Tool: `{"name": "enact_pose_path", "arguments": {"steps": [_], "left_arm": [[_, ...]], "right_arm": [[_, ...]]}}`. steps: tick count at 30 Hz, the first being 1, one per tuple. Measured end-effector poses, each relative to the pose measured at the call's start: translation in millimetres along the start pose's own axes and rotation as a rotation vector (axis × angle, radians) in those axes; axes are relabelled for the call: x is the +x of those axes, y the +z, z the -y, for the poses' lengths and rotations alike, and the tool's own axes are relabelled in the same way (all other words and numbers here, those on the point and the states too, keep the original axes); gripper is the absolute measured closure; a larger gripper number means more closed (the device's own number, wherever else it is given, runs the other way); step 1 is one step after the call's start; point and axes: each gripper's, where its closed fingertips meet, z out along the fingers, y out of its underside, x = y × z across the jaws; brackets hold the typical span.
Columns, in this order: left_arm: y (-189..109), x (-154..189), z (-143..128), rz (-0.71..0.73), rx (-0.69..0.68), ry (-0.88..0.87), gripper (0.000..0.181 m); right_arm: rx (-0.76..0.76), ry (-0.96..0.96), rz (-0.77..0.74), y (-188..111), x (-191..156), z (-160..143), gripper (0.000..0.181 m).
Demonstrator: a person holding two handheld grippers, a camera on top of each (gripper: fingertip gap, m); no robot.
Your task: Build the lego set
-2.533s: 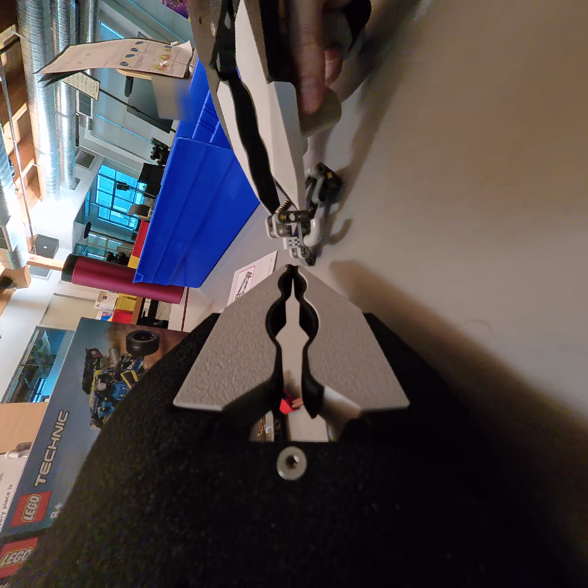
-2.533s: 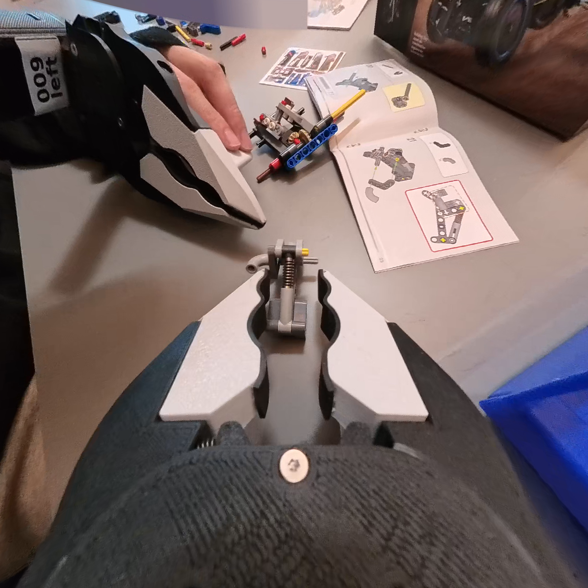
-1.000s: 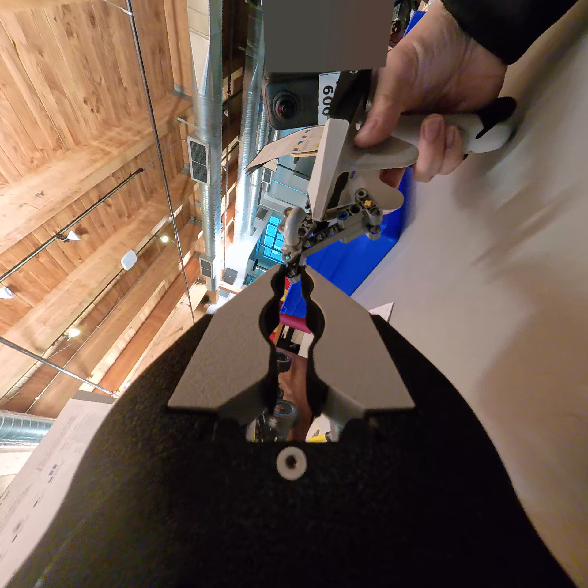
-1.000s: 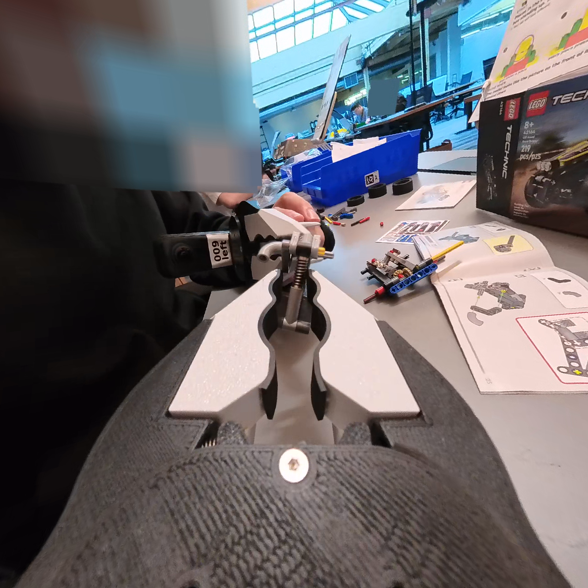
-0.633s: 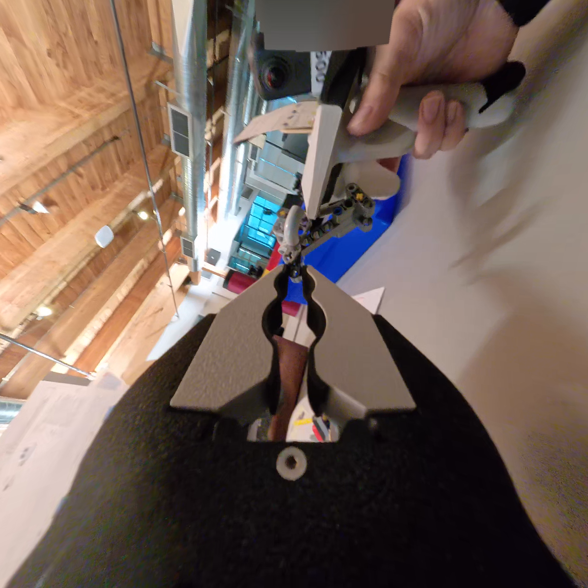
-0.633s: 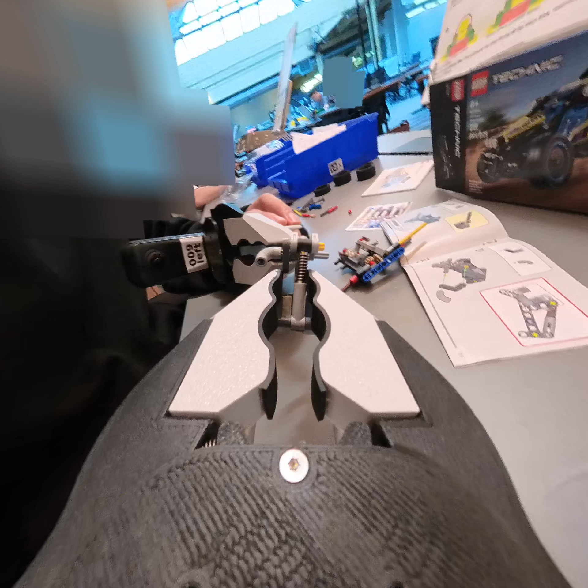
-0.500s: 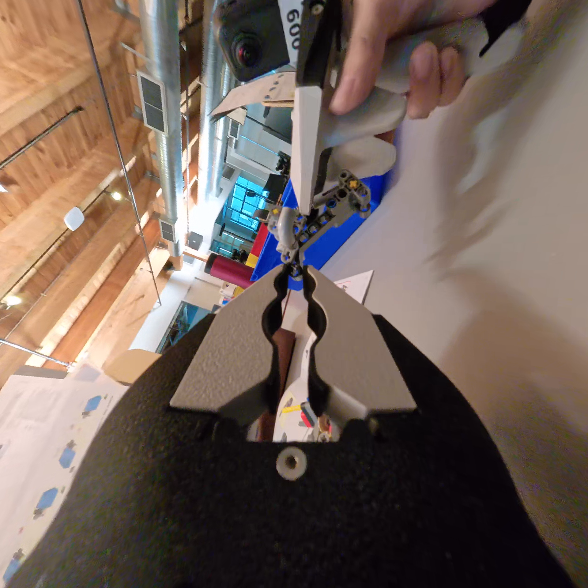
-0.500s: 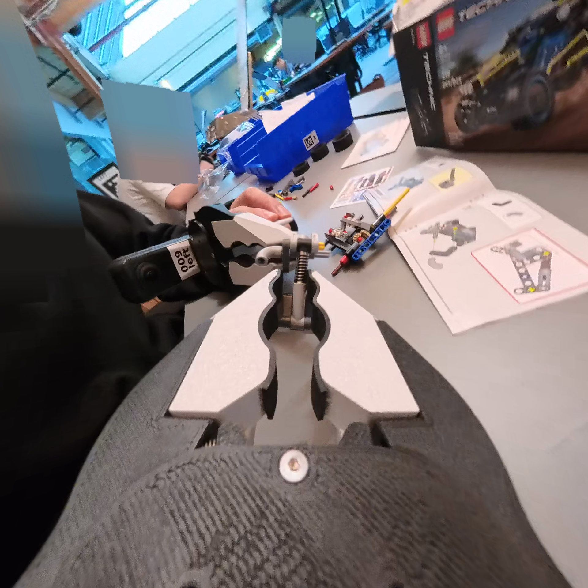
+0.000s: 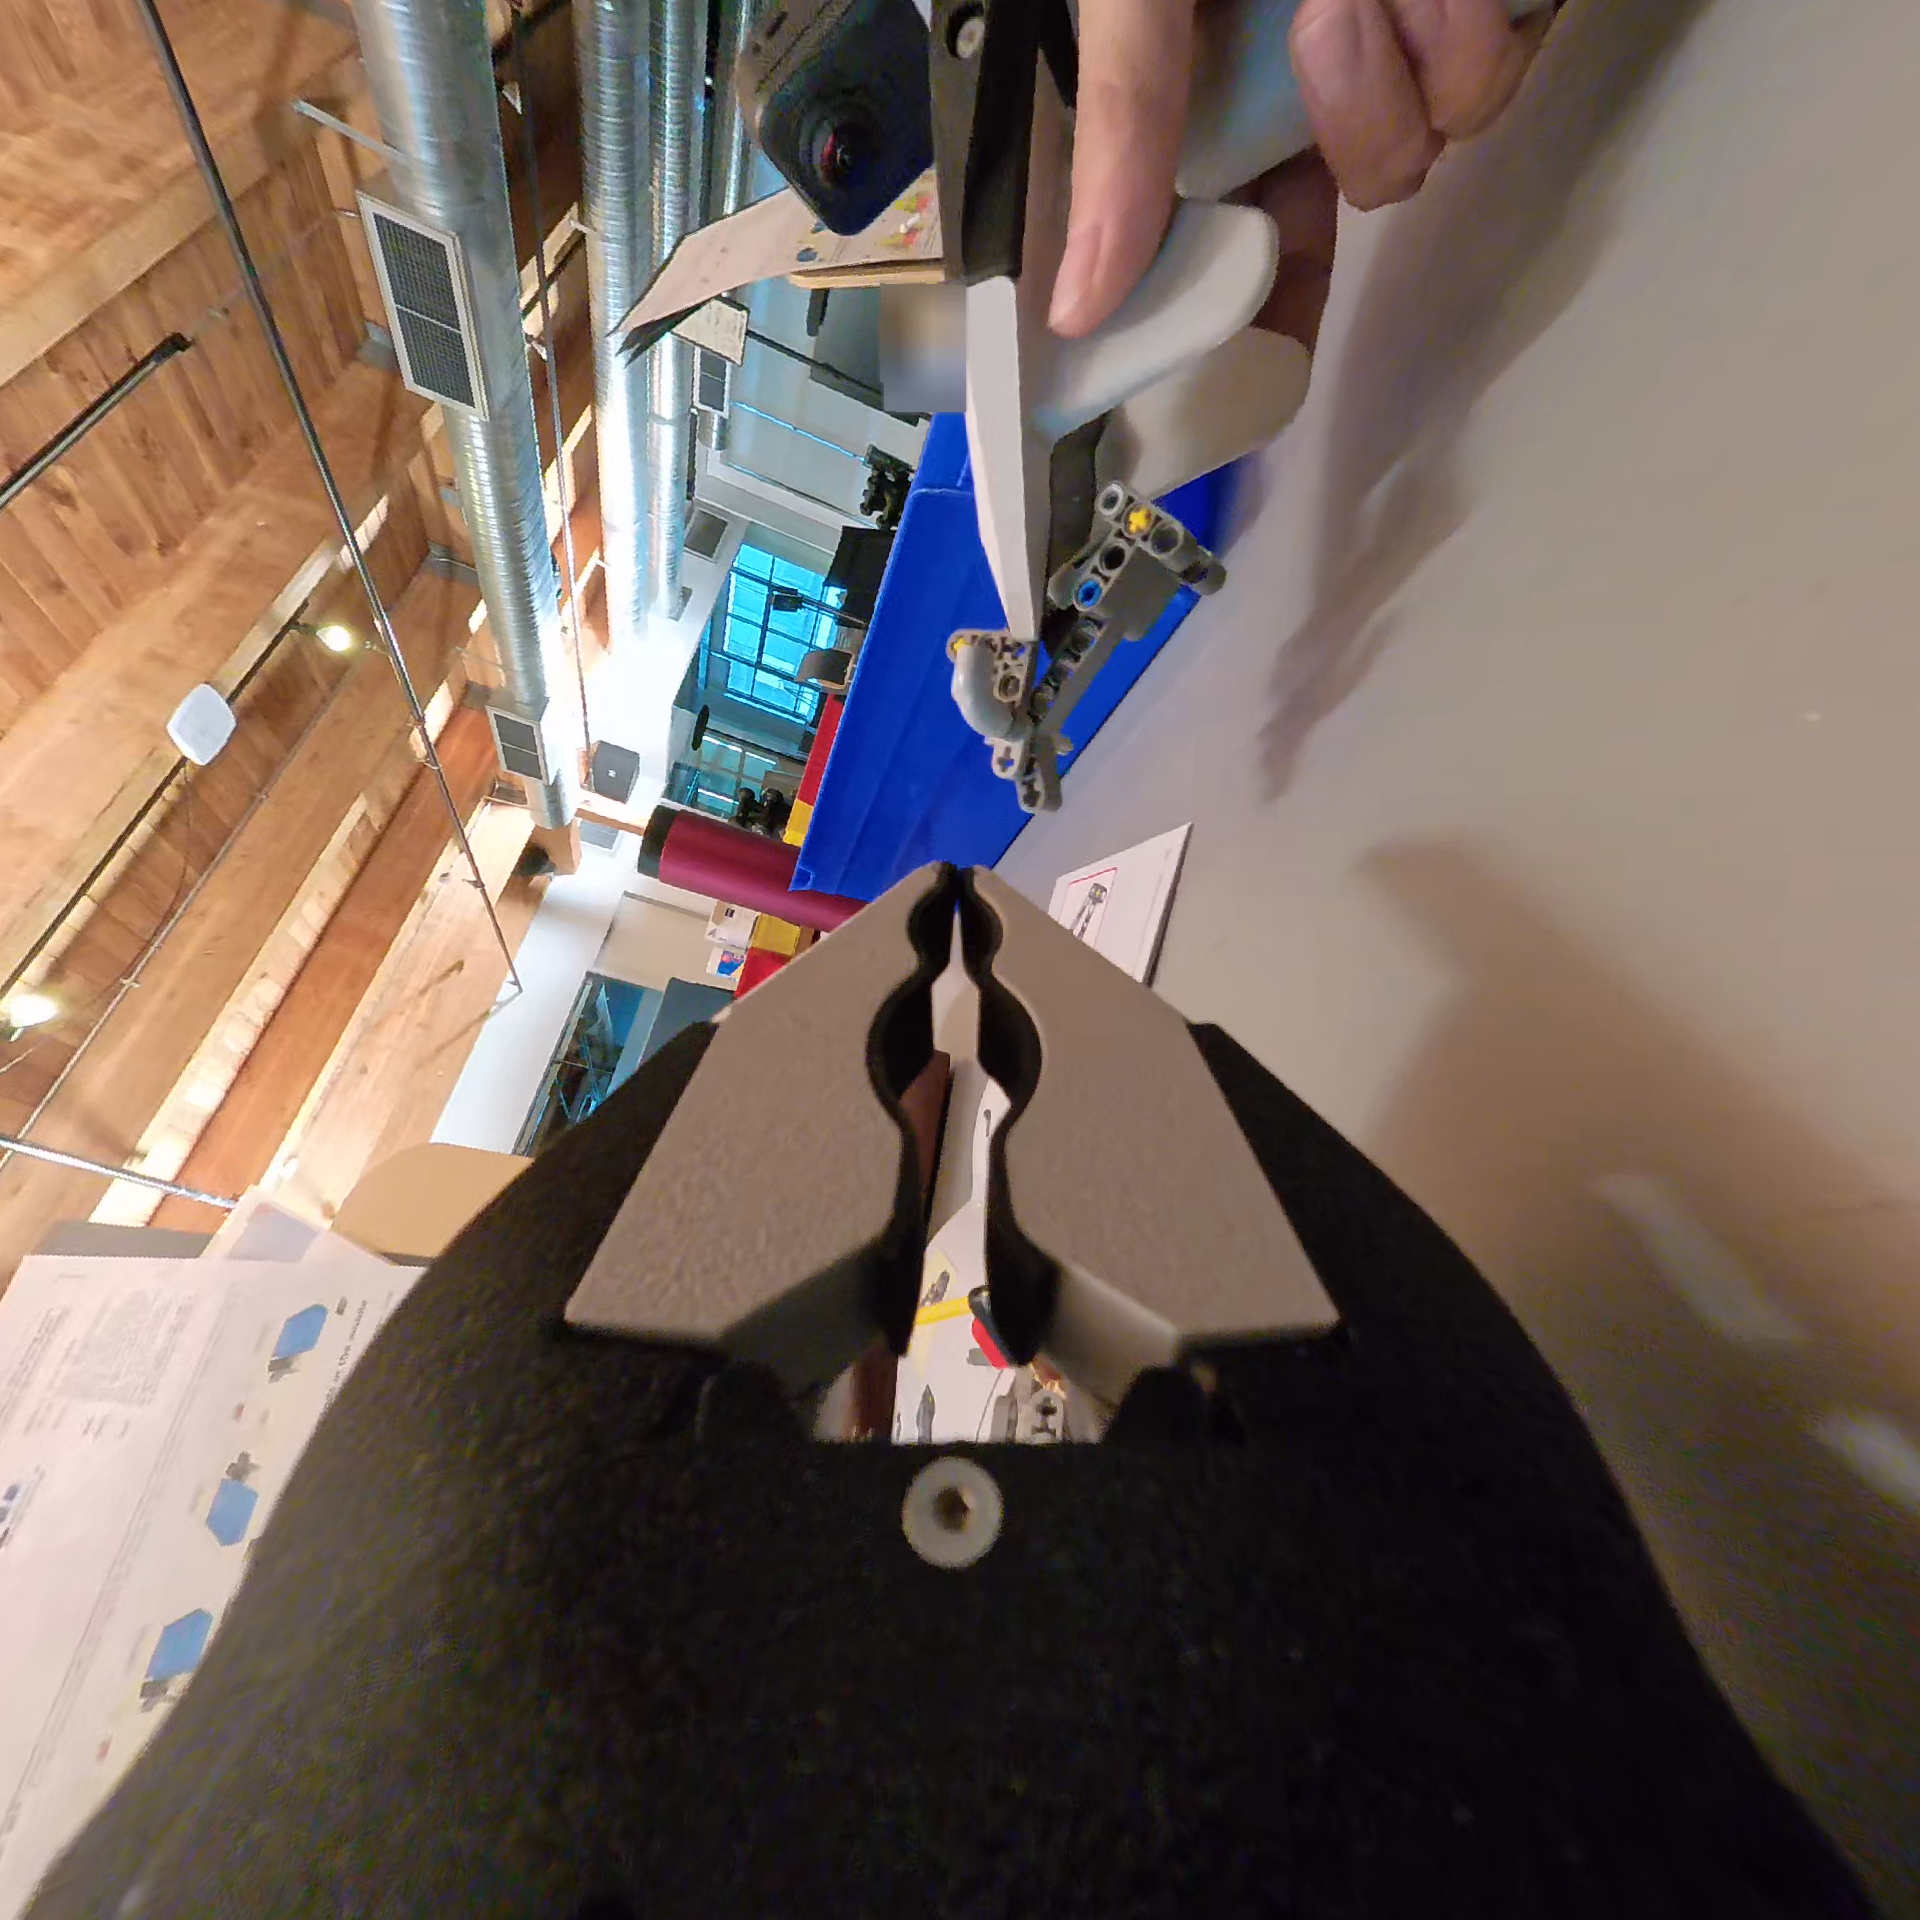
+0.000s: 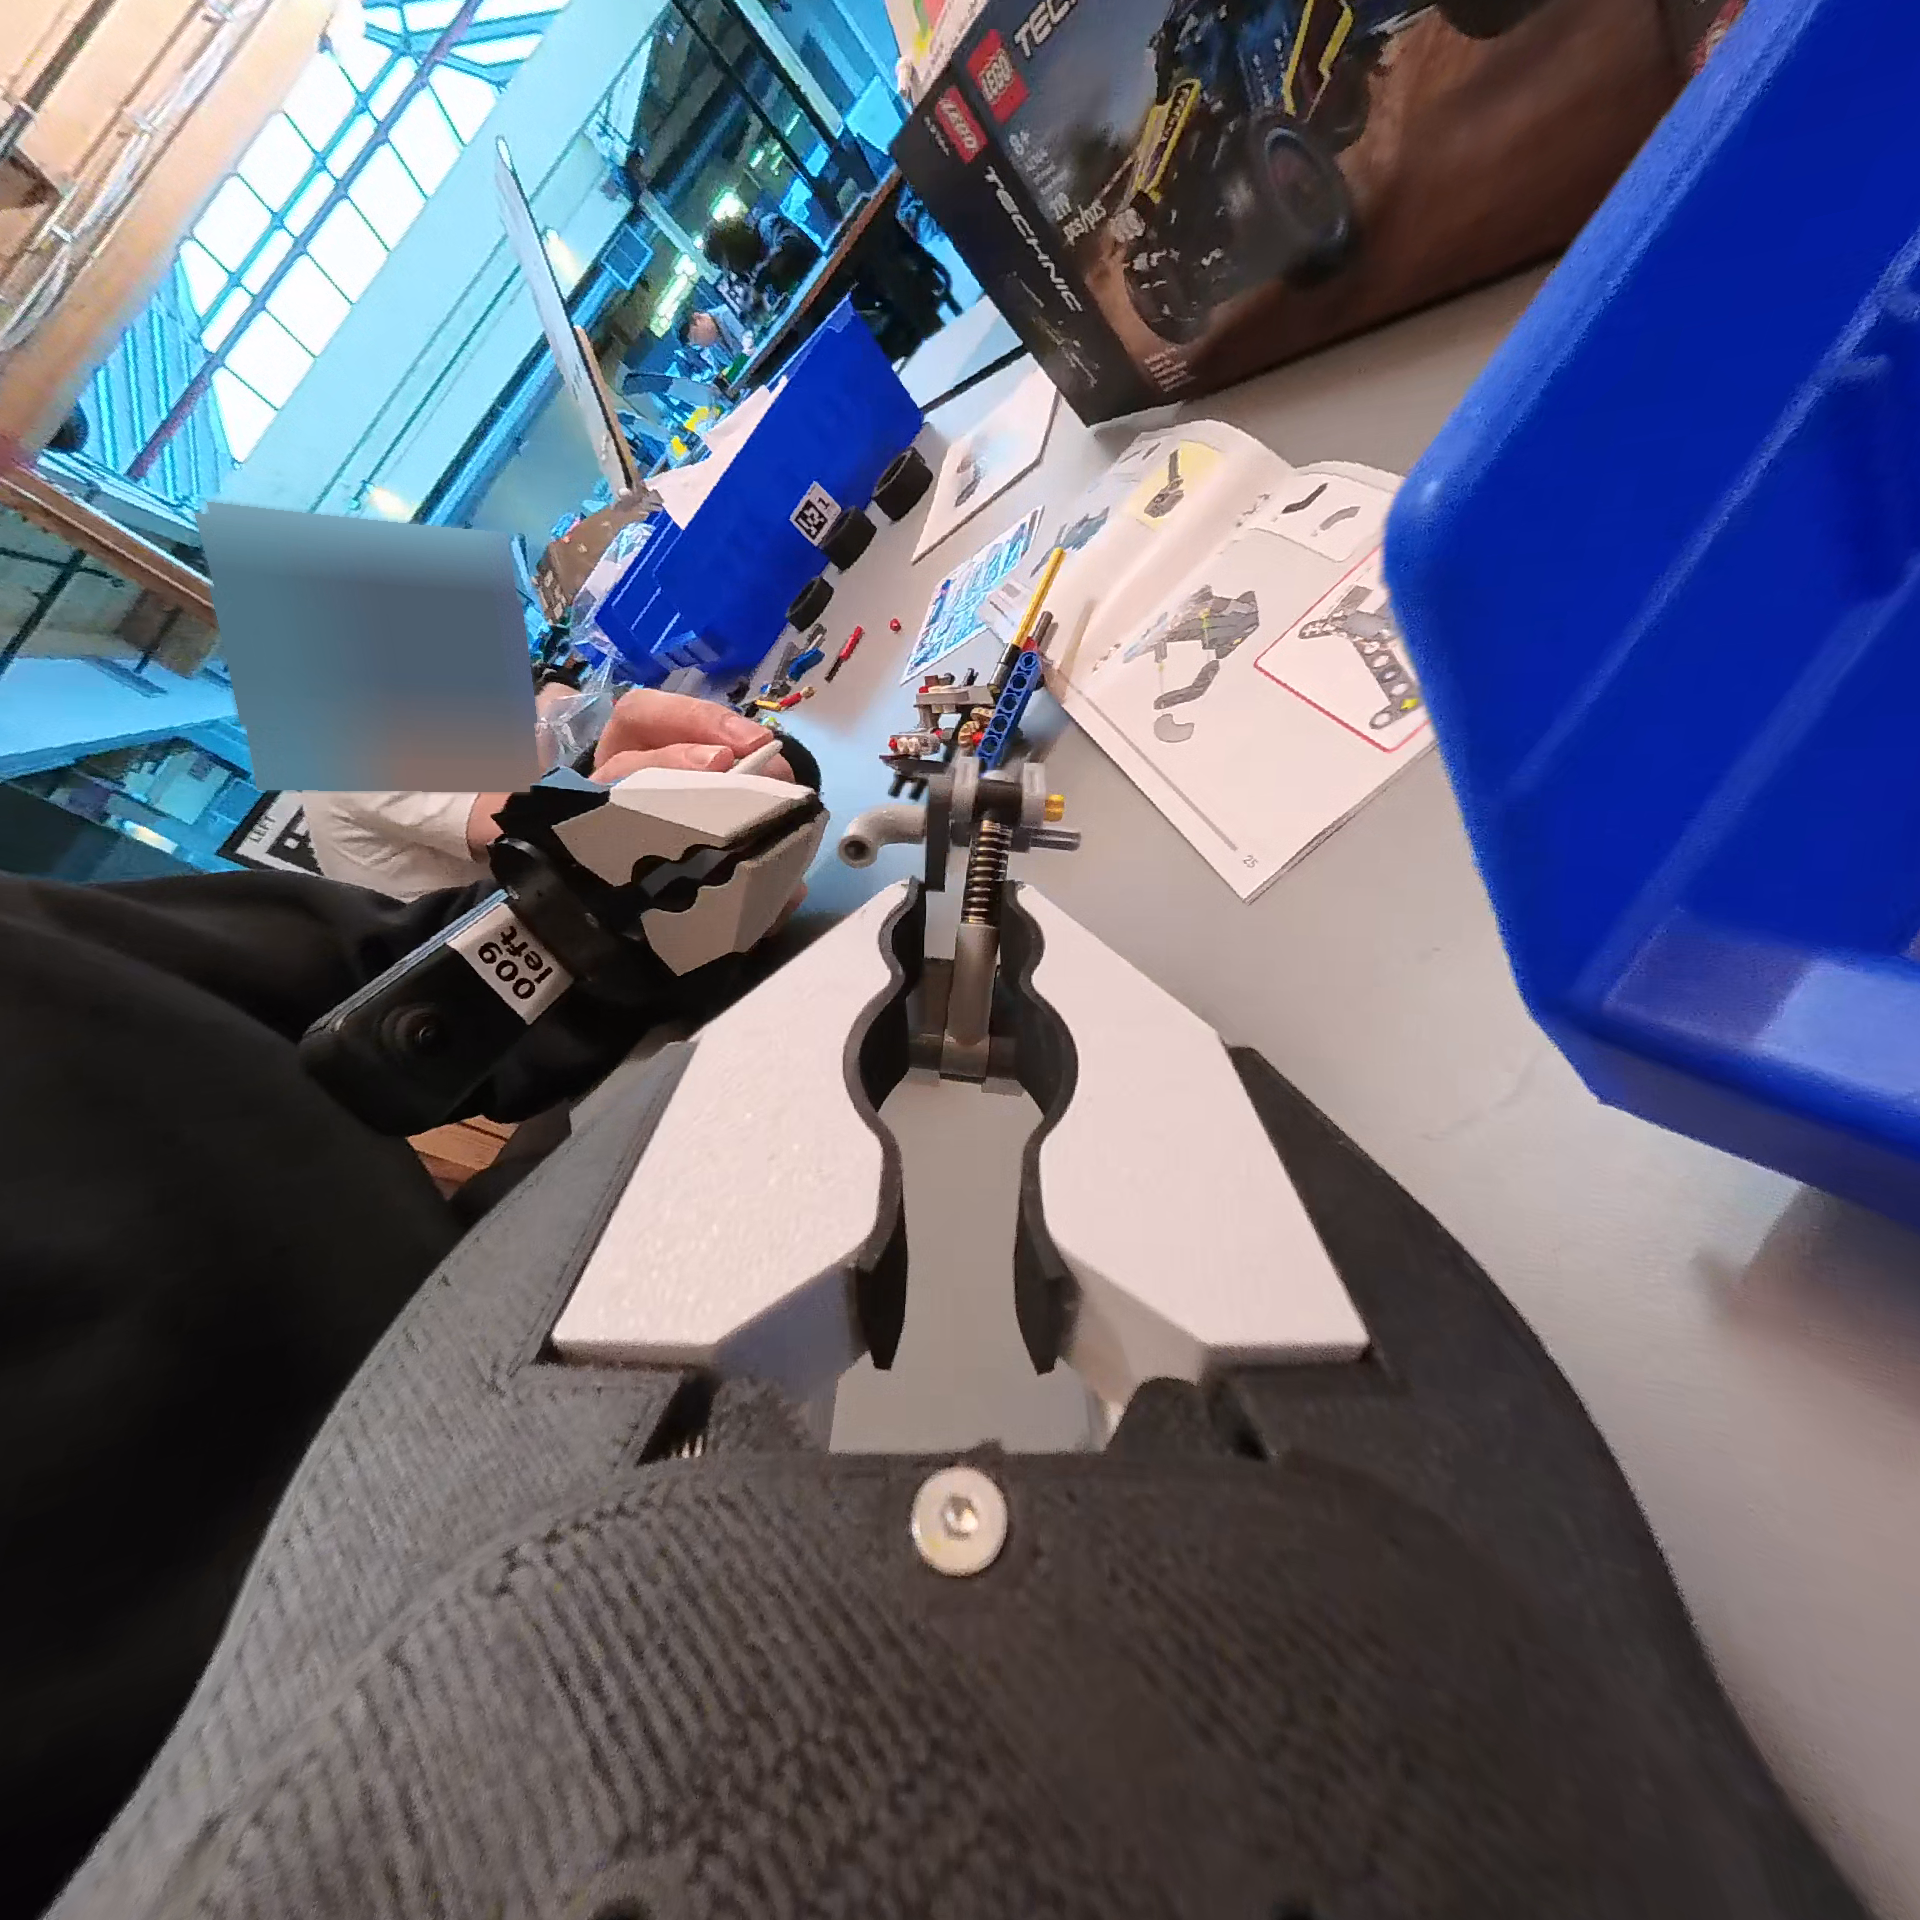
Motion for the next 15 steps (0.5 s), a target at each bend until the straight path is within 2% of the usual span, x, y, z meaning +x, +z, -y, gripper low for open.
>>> {"name": "enact_pose_path", "arguments": {"steps": [15], "left_arm": [[1,4,-3,-0.025,-0.002,-0.008,0.181]], "right_arm": [[-0.019,-0.087,-0.068,3,12,-4,0.170]]}}
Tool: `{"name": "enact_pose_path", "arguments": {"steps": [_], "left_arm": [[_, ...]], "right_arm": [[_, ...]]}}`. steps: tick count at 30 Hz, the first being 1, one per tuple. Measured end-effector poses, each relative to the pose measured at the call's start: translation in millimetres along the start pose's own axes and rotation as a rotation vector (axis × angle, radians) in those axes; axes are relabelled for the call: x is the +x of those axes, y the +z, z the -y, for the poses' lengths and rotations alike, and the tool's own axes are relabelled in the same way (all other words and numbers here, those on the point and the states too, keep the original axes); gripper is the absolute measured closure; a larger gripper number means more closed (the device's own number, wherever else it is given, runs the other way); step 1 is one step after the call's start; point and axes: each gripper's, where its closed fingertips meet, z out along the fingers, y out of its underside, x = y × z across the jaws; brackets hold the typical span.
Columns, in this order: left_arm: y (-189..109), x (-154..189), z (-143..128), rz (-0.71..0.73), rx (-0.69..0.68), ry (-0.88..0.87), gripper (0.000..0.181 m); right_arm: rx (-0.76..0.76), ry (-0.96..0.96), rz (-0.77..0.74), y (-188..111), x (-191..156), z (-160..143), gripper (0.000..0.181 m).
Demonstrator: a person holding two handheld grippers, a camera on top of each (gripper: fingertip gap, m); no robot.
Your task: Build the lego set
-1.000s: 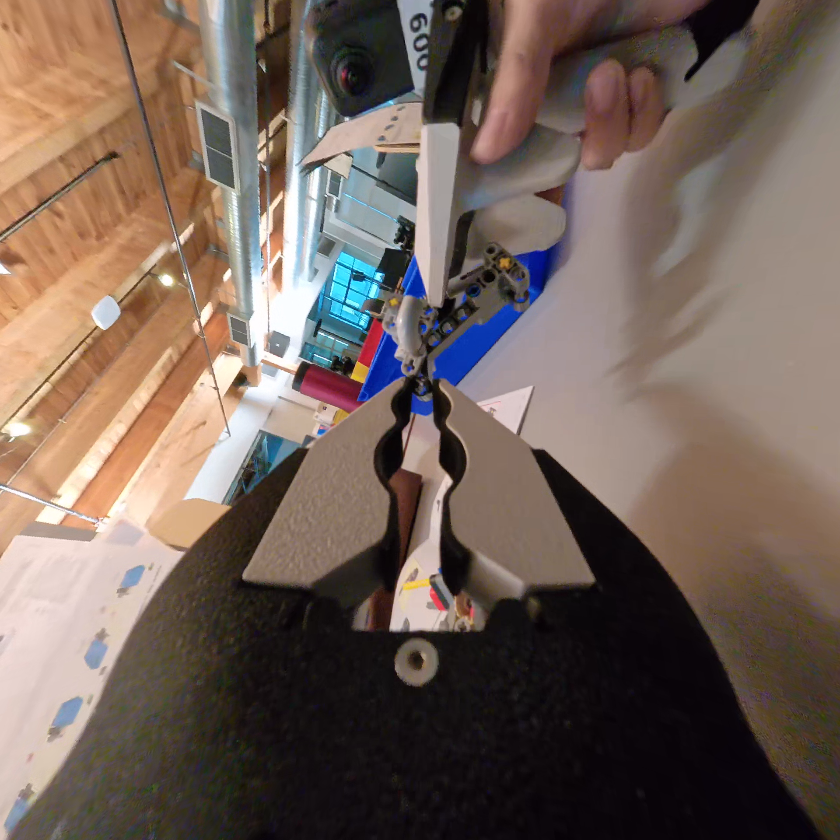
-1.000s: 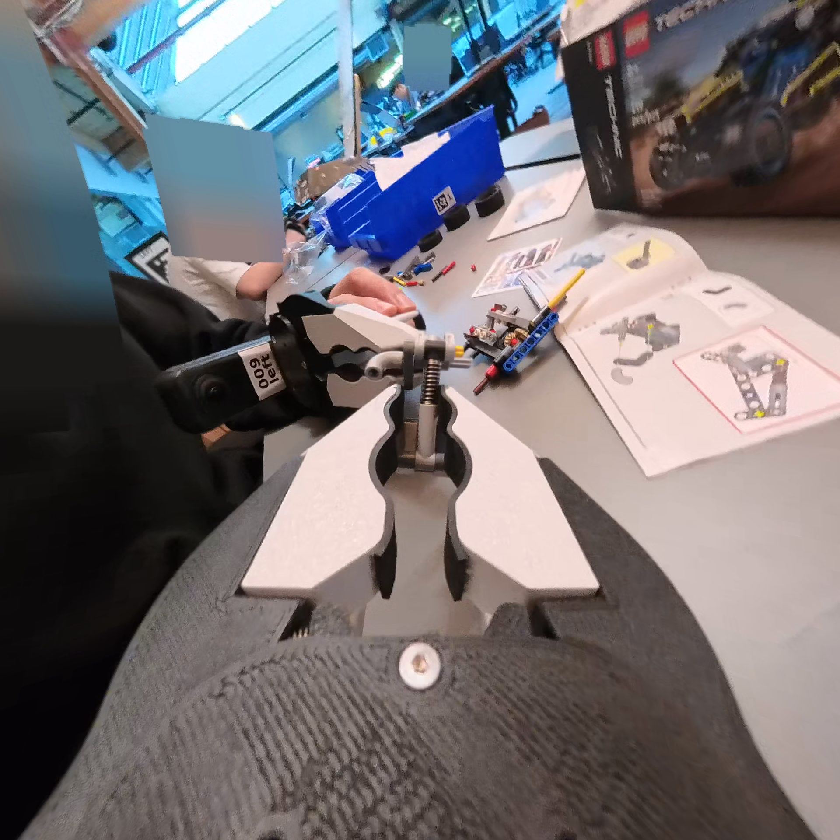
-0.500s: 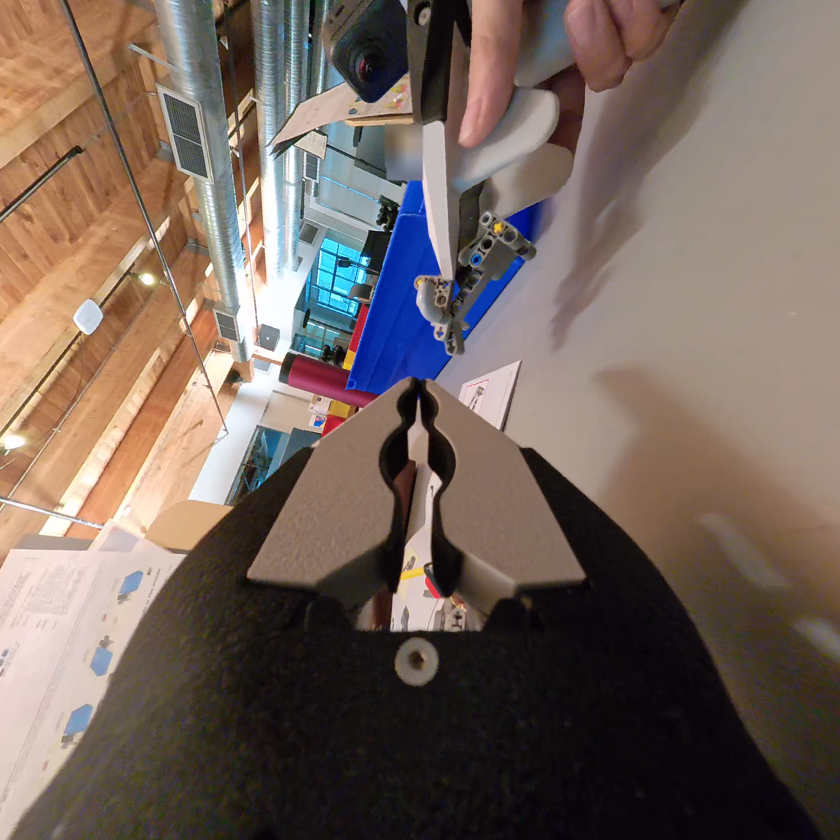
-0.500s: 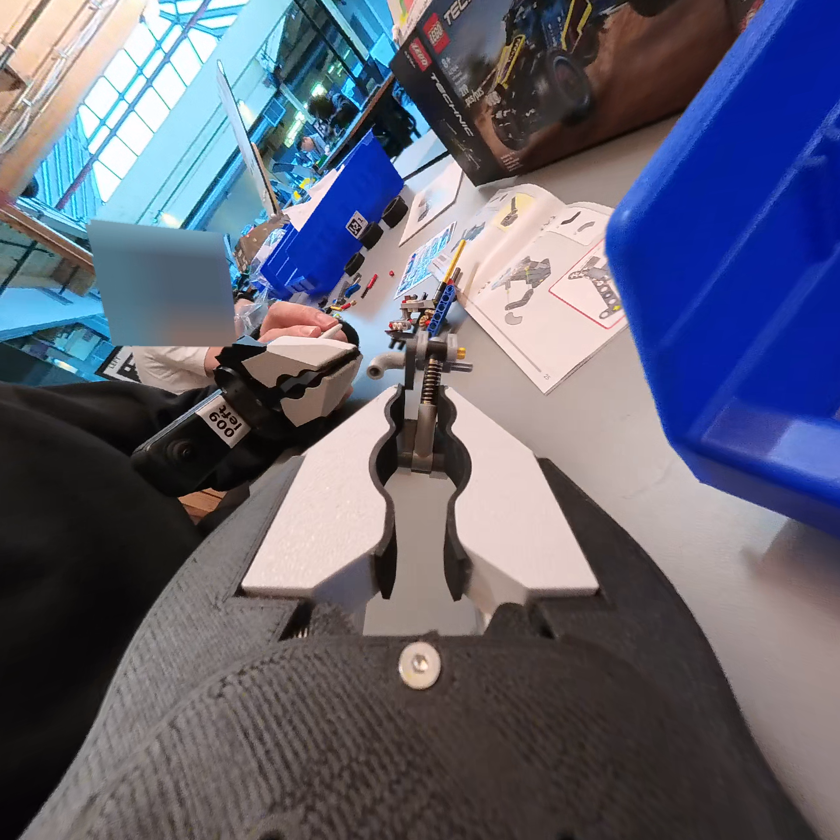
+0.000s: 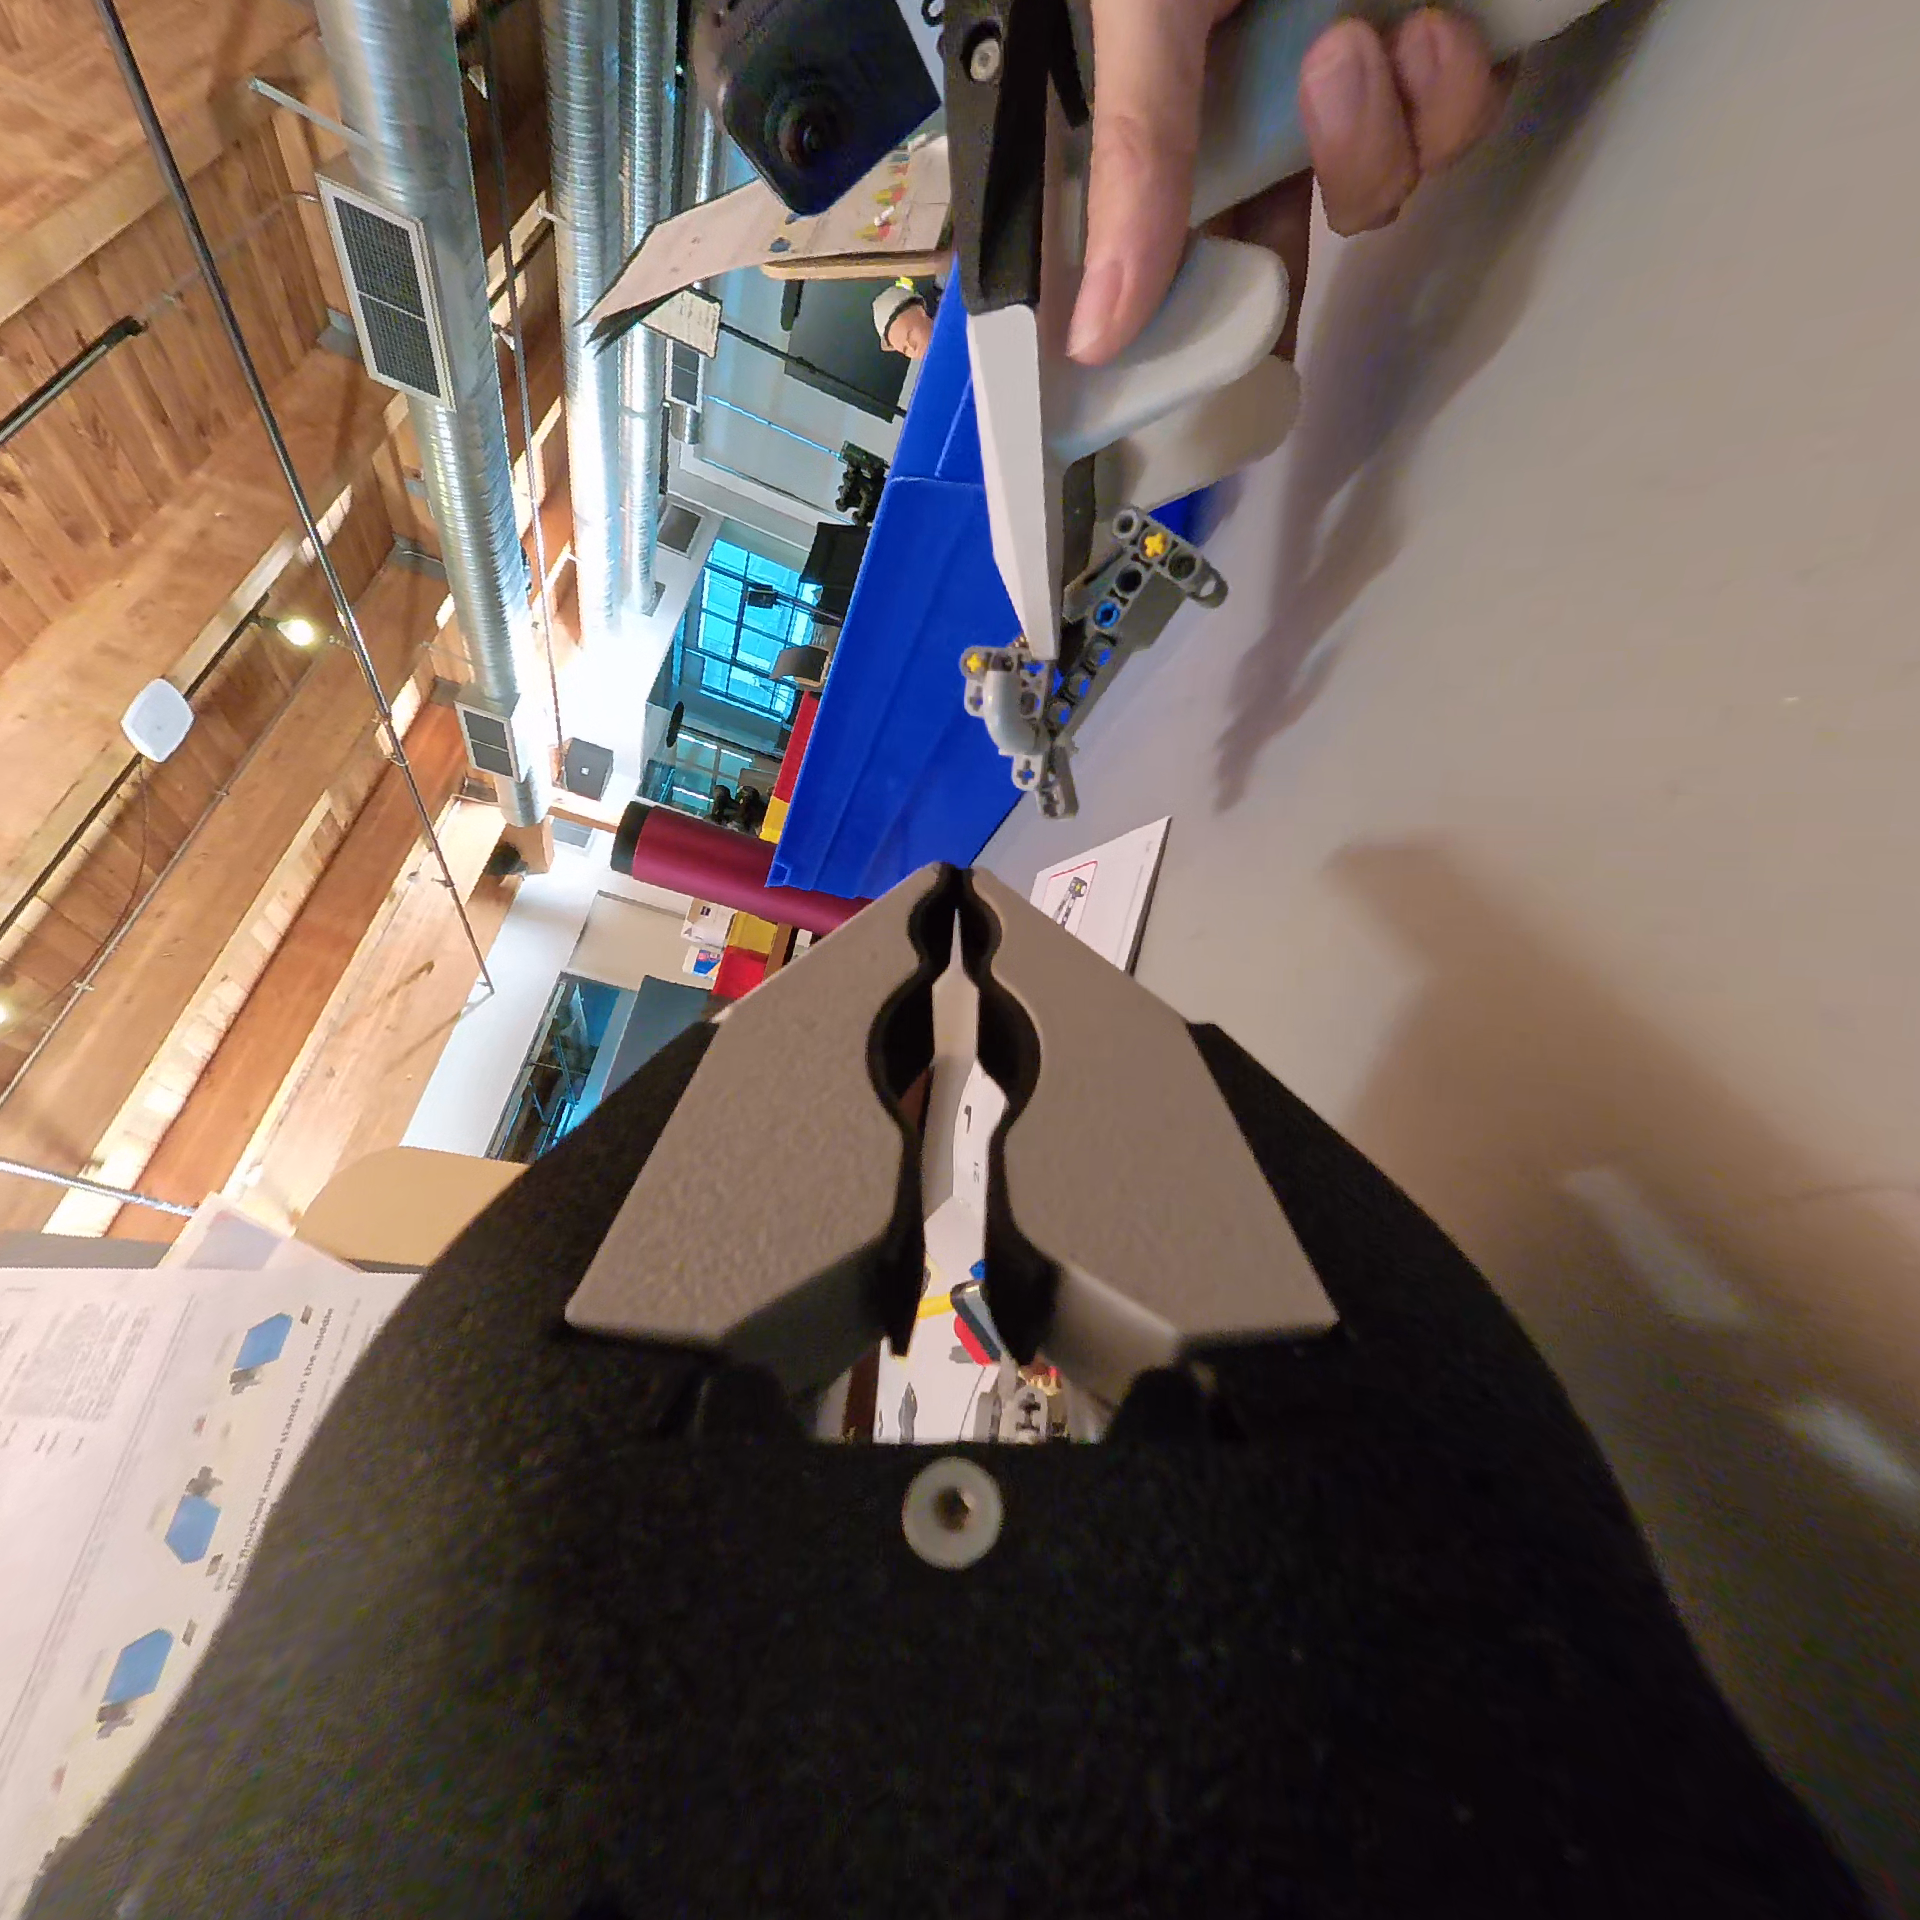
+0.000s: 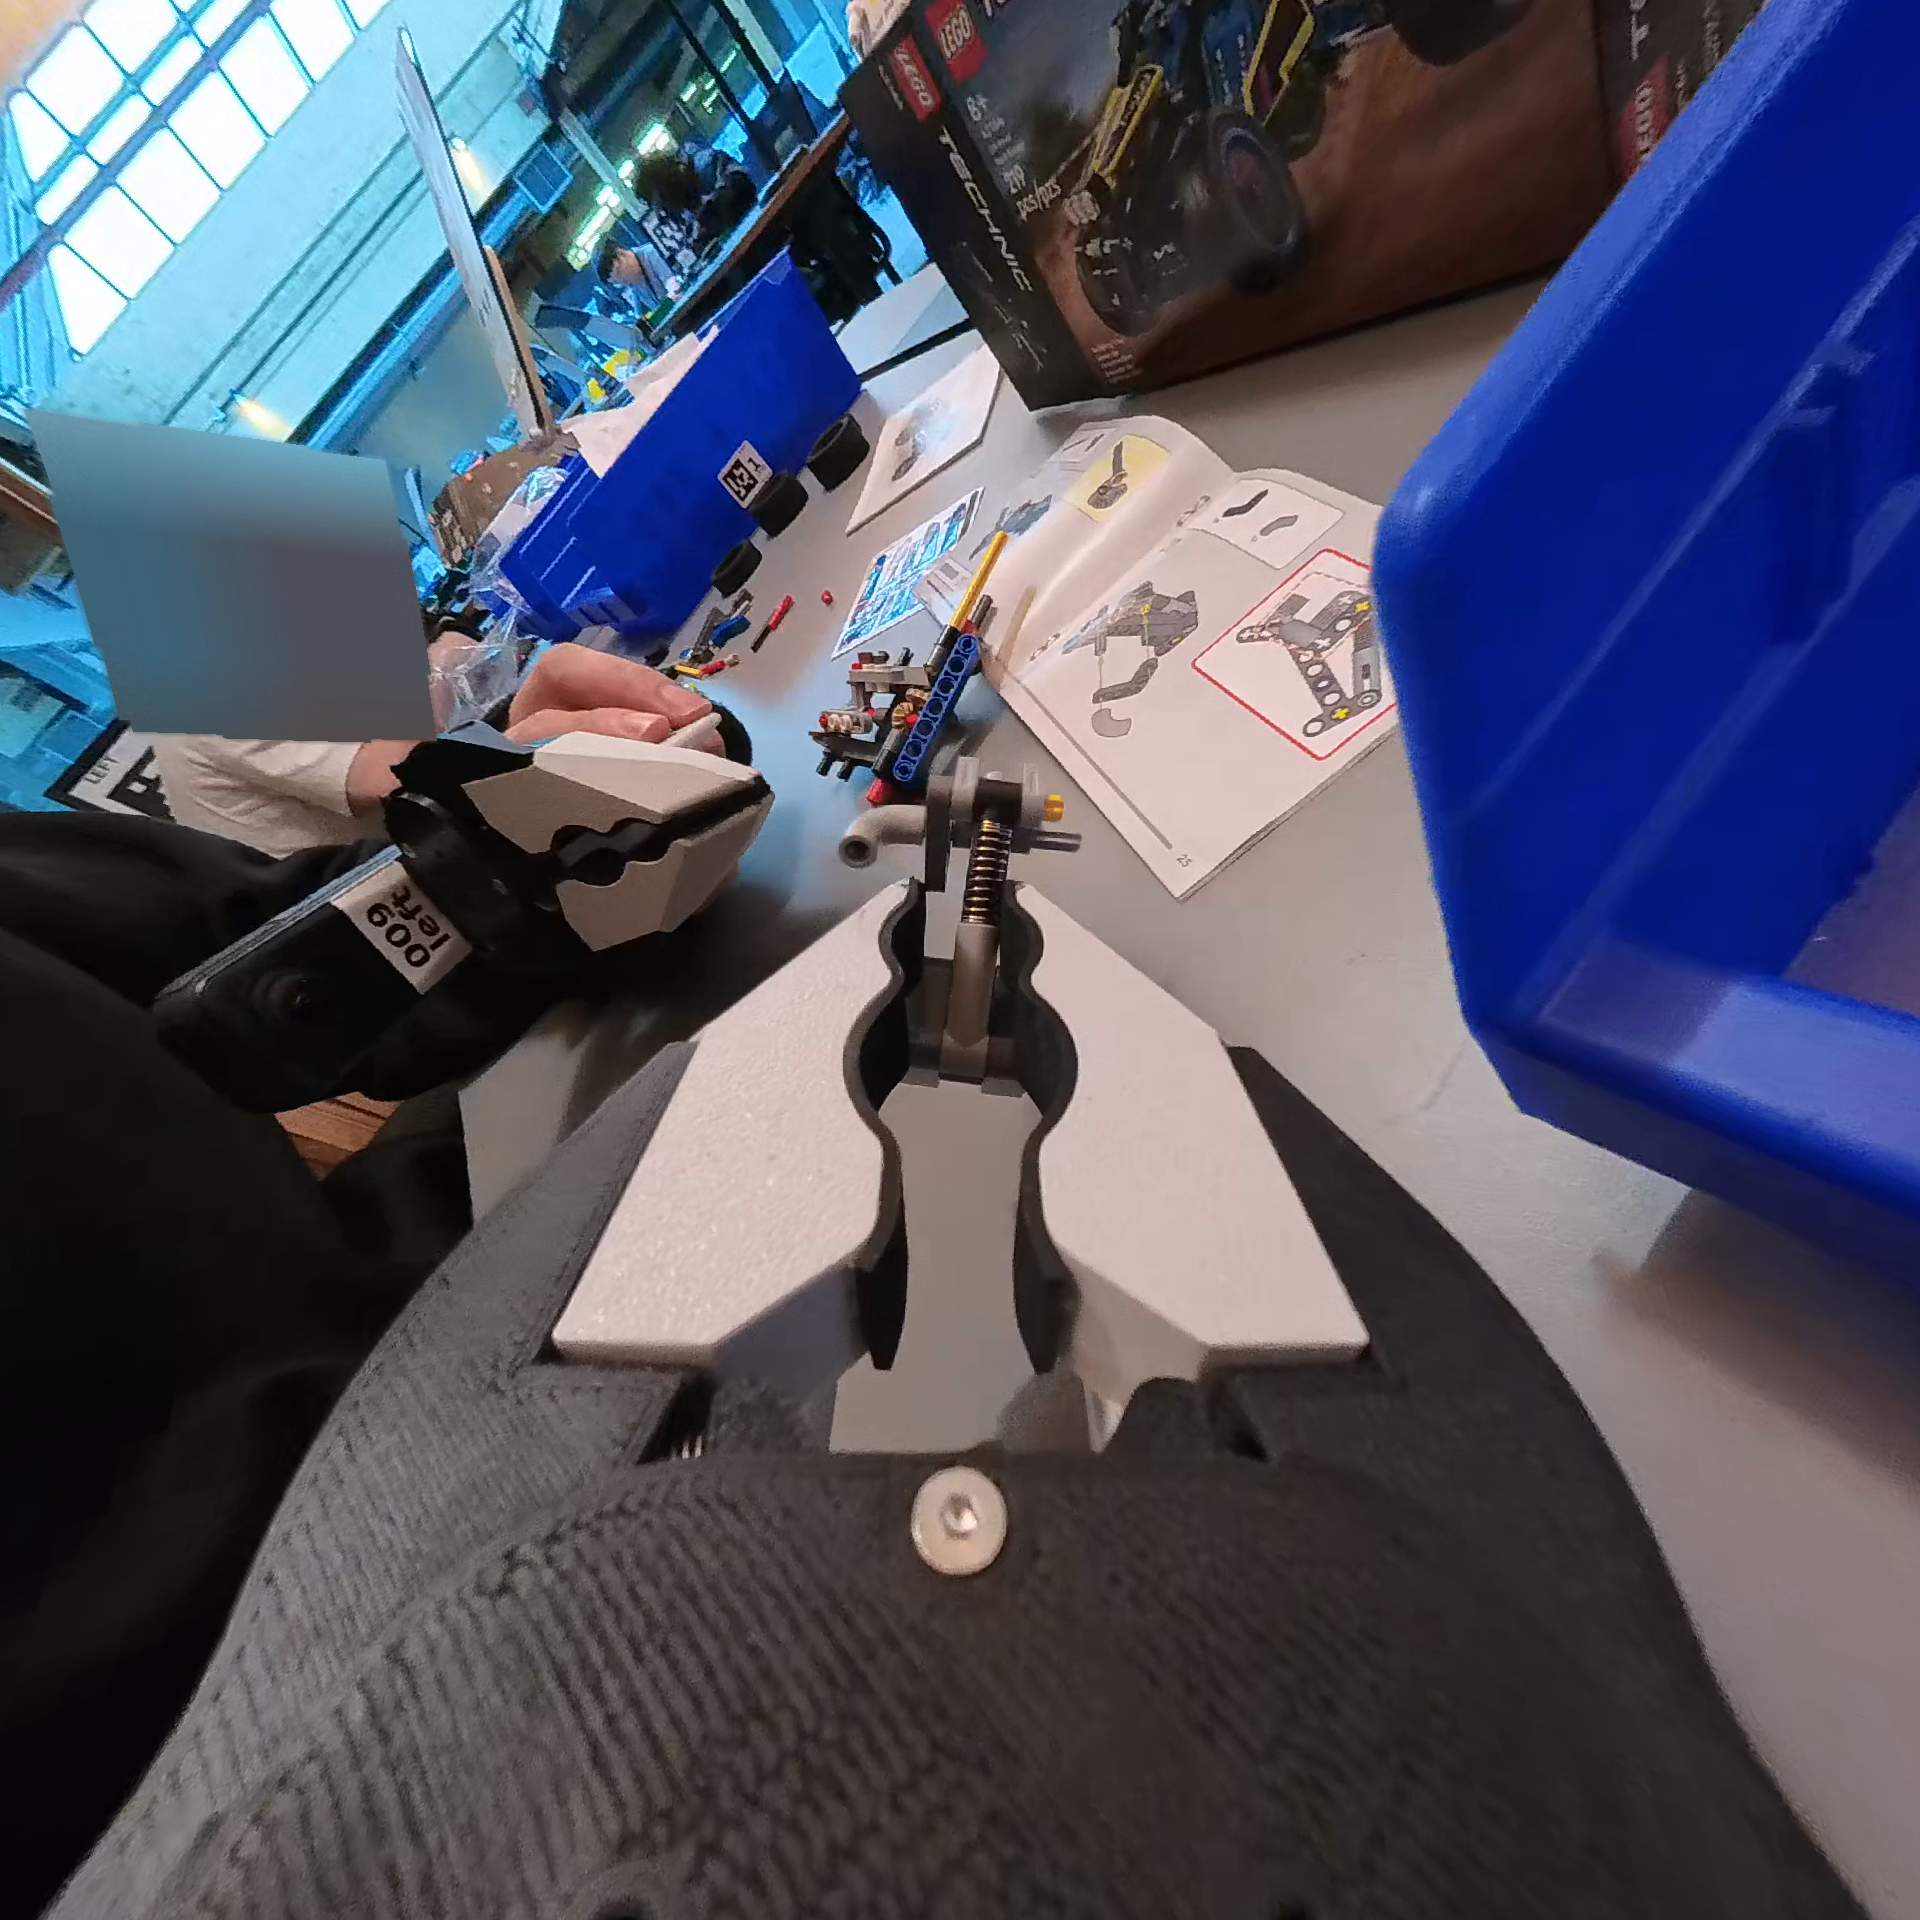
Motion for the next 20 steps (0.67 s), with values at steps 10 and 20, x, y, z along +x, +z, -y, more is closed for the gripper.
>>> {"name": "enact_pose_path", "arguments": {"steps": [10,20], "left_arm": [[-1,7,5,-0.031,0.025,0.027,0.181],[-2,13,9,-0.060,0.047,0.046,0.181]], "right_arm": [[-0.045,-0.024,-0.048,7,4,-6,0.170],[-0.119,-0.050,-0.096,14,8,-16,0.170]]}}
